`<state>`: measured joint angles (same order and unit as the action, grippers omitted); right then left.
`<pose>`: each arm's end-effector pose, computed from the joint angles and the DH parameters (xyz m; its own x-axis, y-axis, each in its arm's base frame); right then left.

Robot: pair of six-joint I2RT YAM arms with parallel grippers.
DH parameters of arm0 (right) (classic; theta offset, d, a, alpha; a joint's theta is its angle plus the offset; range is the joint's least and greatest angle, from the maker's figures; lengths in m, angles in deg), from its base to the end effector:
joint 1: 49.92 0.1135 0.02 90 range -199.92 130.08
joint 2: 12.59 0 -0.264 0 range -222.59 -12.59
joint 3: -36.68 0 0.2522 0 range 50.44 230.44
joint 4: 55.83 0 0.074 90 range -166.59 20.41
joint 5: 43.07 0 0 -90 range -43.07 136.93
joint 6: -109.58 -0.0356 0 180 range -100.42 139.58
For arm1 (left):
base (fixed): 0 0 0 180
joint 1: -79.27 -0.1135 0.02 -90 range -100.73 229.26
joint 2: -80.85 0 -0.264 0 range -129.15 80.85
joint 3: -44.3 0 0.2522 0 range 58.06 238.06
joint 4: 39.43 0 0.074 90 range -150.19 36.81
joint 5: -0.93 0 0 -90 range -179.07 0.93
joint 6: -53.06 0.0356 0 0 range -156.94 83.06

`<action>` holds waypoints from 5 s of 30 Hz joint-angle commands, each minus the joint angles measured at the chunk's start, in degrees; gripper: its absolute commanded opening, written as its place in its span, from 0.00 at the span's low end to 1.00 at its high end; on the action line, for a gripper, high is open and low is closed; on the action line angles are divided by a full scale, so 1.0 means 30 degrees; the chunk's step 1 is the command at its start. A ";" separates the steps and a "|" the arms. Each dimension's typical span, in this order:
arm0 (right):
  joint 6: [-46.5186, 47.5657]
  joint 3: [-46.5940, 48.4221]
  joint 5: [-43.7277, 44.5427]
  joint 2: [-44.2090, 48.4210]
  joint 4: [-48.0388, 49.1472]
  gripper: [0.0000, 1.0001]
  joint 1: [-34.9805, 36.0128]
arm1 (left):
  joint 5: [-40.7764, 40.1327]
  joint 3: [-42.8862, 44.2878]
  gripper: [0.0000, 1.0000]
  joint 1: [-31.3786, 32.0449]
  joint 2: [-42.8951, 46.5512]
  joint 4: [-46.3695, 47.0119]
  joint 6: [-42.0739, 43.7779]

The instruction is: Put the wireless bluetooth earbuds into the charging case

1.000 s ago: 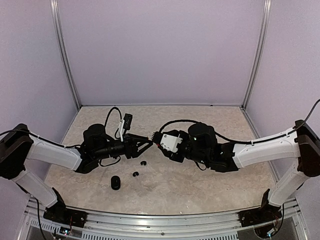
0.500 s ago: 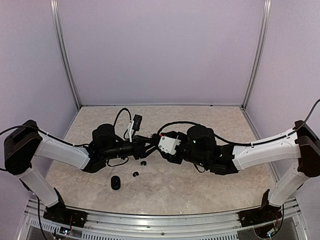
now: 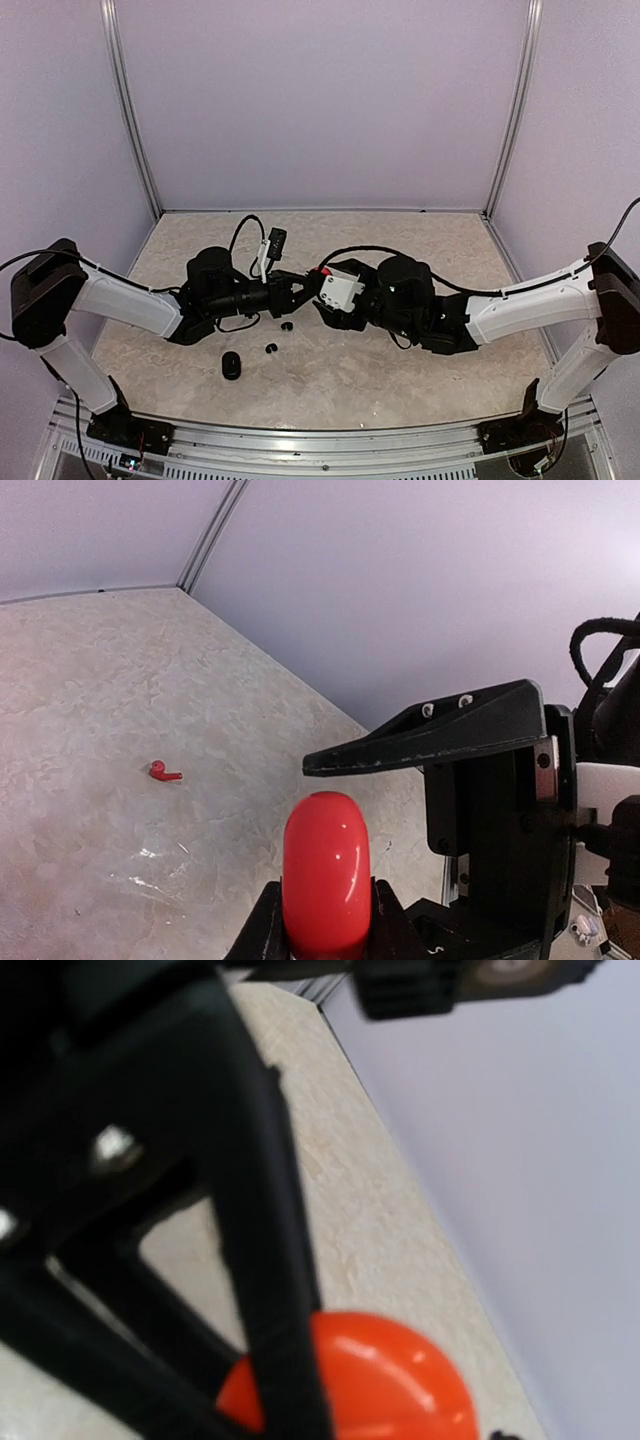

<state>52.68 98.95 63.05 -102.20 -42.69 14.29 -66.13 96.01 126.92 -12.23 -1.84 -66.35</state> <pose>0.1599 0.3082 0.2351 0.3190 -0.5456 -0.7749 -0.6848 0.4325 -0.5865 0.2121 -0.2532 0.2034 -0.5016 -0.1211 -0.8566 0.7993 0.3140 -0.5124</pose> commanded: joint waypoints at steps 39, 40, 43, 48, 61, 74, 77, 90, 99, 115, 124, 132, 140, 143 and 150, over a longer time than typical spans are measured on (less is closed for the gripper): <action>-0.7036 0.0864 -1.4981 0.5339 -0.9859 0.58 -0.3179 | 0.4470 0.1548 0.09 0.1904 0.3641 -0.6659 1.2965; -0.7011 0.0878 -1.4960 0.5298 -0.9864 0.56 -0.3201 | 0.4433 0.1589 0.09 0.1938 0.3613 -0.6673 1.2941; -0.6958 0.0938 -1.4820 0.5115 -0.9836 0.47 -0.3179 | 0.4410 0.1681 0.09 0.1969 0.3473 -0.6644 1.2938; -0.6906 0.0968 -1.4690 0.4794 -0.9723 0.38 -0.3109 | 0.4071 0.1821 0.09 0.1980 0.3272 -0.6566 1.2820; -0.6527 0.1035 -1.4547 0.4749 -0.9788 0.32 -0.2917 | 0.4379 0.2216 0.10 0.2036 0.2583 -0.6456 1.2414; -0.6544 0.0907 -1.4291 0.5079 -0.9741 0.19 -0.2857 | 0.4096 0.2196 0.19 0.2057 0.2481 -0.6656 1.2605; -0.6743 0.0559 -1.4196 0.5473 -0.9297 0.16 -0.2857 | 0.3827 0.2016 0.31 0.2028 0.2706 -0.6506 1.2395; -0.7065 -0.0273 -1.3869 0.6071 -0.9016 0.15 -0.2850 | 0.3670 0.1655 0.35 0.2043 0.3160 -0.6011 1.2154; -0.7088 -0.0477 -1.4035 0.6080 -0.9002 0.17 -0.2857 | 0.3856 0.1470 0.22 0.2013 0.3260 -0.5693 1.1967; -0.6888 -0.0068 -1.4601 0.5819 -0.8731 0.34 -0.2864 | 0.4254 0.1989 0.13 0.2022 0.2618 -0.6042 1.2117; -0.6870 0.0023 -1.4690 0.5672 -0.8679 0.32 -0.2857 | 0.4270 0.2194 0.13 0.2040 0.2436 -0.6300 1.2206; -0.6903 0.0001 -1.4660 0.5592 -0.8555 0.31 -0.2857 | 0.4287 0.2505 0.13 0.2040 0.2217 -0.6580 1.2289; -0.6898 -0.0060 -1.4576 0.5624 -0.8584 0.17 -0.2858 | 0.4069 0.2473 0.23 0.2043 0.2183 -0.6550 1.2129; -0.6912 -0.0133 -1.4467 0.5639 -0.8610 0.15 -0.2858 | 0.3754 0.2542 0.35 0.2042 0.2283 -0.6483 1.1787; -0.6985 -0.0298 -1.4291 0.5749 -0.8641 0.13 -0.2857 | 0.3368 0.2654 0.39 0.2043 0.2481 -0.6170 1.1361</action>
<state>31.90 98.25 20.47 -85.13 -69.18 5.37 -54.31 102.29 133.00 -5.04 -21.95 -31.25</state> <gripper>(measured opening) 0.204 0.394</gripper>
